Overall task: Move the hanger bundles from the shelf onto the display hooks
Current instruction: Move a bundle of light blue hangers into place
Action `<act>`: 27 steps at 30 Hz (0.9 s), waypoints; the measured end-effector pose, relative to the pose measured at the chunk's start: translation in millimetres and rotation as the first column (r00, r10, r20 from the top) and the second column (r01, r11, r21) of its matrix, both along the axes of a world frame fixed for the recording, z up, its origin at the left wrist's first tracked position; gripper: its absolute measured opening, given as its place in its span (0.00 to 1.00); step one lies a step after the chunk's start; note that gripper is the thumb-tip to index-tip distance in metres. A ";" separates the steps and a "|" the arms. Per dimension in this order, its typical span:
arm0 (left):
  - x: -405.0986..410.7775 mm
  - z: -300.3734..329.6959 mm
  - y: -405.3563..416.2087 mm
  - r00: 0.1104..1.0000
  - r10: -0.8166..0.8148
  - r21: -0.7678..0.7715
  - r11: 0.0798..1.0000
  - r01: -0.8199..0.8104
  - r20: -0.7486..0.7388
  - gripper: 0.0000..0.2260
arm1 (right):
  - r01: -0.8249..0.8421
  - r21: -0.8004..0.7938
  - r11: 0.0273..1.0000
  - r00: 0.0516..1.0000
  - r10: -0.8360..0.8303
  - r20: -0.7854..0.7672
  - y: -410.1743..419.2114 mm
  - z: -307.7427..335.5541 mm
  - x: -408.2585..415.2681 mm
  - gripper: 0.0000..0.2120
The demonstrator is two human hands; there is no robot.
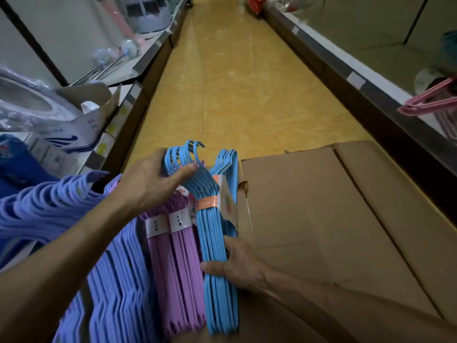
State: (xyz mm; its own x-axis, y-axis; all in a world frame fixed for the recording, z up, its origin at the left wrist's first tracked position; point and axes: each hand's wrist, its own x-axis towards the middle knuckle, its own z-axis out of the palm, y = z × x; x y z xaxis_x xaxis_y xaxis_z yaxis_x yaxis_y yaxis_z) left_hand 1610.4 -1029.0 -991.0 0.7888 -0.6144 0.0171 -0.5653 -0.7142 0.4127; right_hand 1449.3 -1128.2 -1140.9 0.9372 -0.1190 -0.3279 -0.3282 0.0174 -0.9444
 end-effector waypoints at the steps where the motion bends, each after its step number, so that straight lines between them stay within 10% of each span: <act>1: 2.0 -1.5 3.7 1.000 -0.005 -0.036 0.999 0.005 -0.012 0.28 | -0.004 0.003 1.000 1.000 0.004 0.005 2.5 -1.2 3.2 0.12; 20: 9.1 2.6 2.7 0.999 -0.027 -0.160 0.987 0.033 0.041 0.35 | -0.308 -0.334 0.891 0.951 0.286 -0.115 -10.0 16.5 8.4 0.24; 27: -36.1 16.6 -52.5 0.984 -0.130 -0.336 0.928 0.163 0.119 0.21 | -0.215 -0.460 0.861 0.974 0.159 -0.158 -44.5 37.6 -29.0 0.23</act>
